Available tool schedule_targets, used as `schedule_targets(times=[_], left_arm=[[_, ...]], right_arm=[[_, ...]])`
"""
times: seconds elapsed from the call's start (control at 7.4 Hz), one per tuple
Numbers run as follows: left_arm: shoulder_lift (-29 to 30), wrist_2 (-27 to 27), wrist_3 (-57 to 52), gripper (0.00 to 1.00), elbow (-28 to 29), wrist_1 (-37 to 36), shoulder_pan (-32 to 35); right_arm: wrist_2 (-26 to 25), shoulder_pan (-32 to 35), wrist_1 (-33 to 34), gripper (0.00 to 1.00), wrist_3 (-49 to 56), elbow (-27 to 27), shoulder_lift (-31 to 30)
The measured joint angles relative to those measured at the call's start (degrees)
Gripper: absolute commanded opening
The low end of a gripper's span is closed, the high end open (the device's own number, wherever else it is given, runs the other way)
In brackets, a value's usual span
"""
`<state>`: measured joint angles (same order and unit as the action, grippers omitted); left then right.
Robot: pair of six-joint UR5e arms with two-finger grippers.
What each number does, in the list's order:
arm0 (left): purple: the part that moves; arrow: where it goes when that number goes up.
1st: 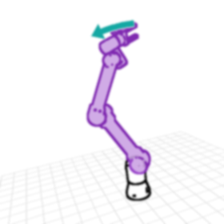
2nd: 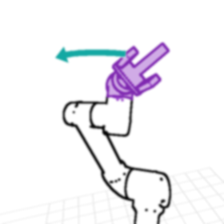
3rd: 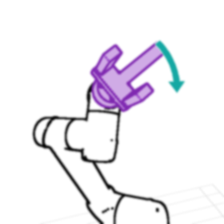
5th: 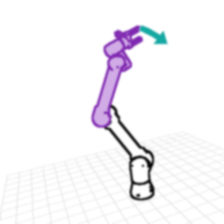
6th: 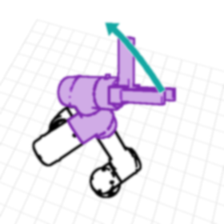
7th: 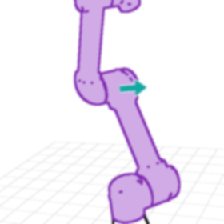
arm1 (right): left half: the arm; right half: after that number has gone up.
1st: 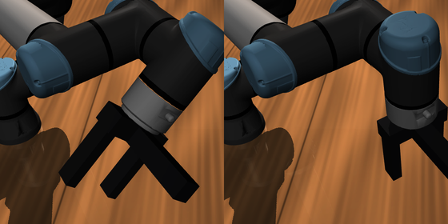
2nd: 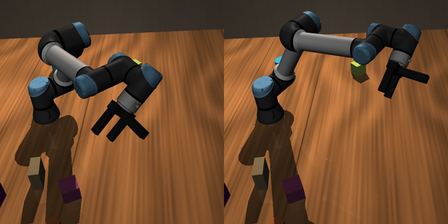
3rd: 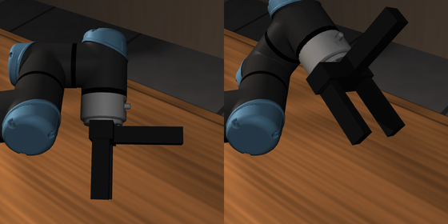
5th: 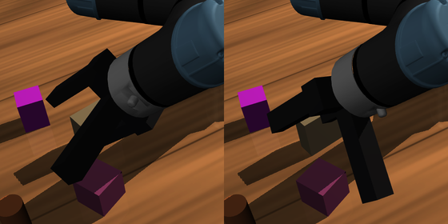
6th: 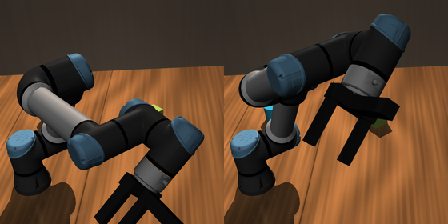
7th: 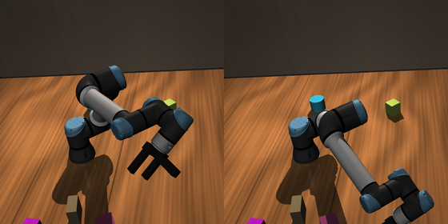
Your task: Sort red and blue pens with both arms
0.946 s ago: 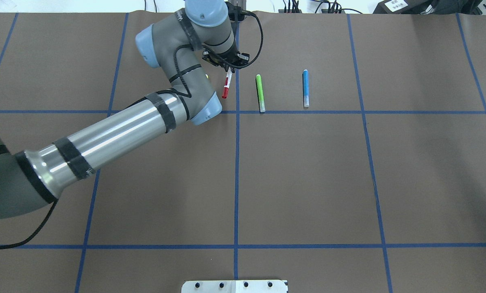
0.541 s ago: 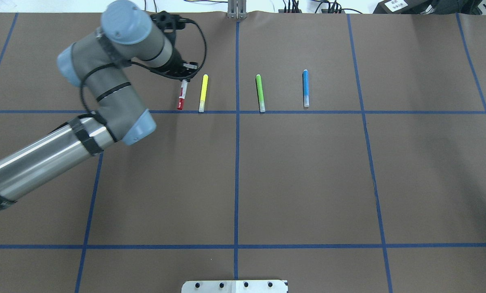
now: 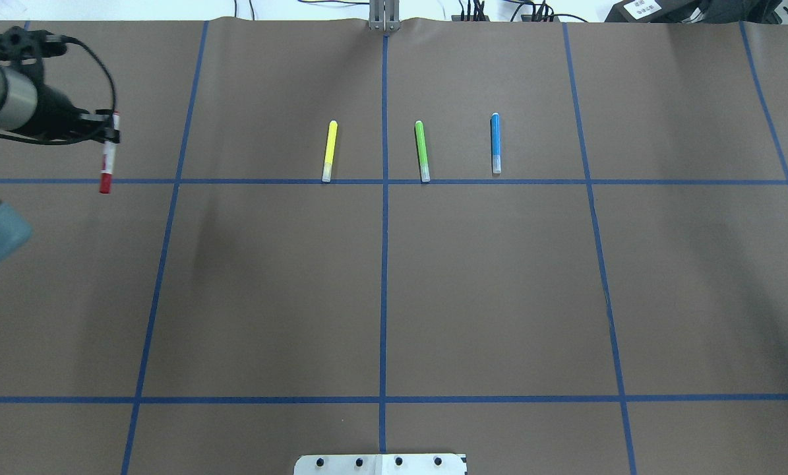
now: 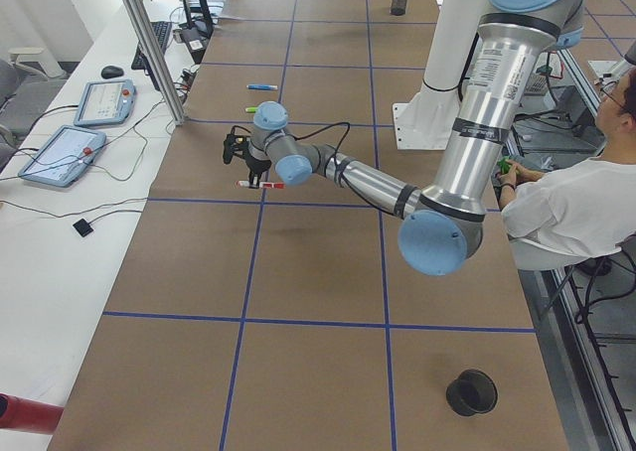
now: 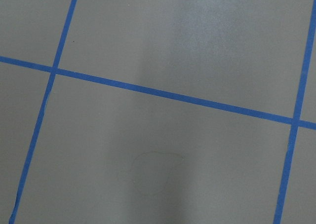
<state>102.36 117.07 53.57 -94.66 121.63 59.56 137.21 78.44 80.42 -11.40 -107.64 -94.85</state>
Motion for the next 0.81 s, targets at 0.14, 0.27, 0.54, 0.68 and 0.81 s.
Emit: schedule_targets(times=[0.14,0.27,0.54,0.68,0.81], left_arm=[[-4.3,0.8,-3.1,0.00,0.0,3.0,3.3],[-9.4,2.0,-6.2,0.00,0.0,8.3,6.6],[-19.8,4.5,-8.6,0.00,0.0,21.3,12.0],[-24.9,5.0,-8.9,0.00,-0.1,27.8,15.1],[-30.1,5.4,-9.1,0.00,-0.3,33.7,18.9]], right_arm=[[0.0,-0.1,0.0,1.00,0.0,0.0,0.1],[-0.1,-0.2,0.0,1.00,0.0,0.3,0.4],[-0.6,-0.4,0.0,1.00,-0.6,1.1,1.8],[-1.8,-1.1,0.0,1.00,-3.1,1.4,3.3],[-4.0,-3.0,0.0,1.00,-8.0,1.6,5.5]])
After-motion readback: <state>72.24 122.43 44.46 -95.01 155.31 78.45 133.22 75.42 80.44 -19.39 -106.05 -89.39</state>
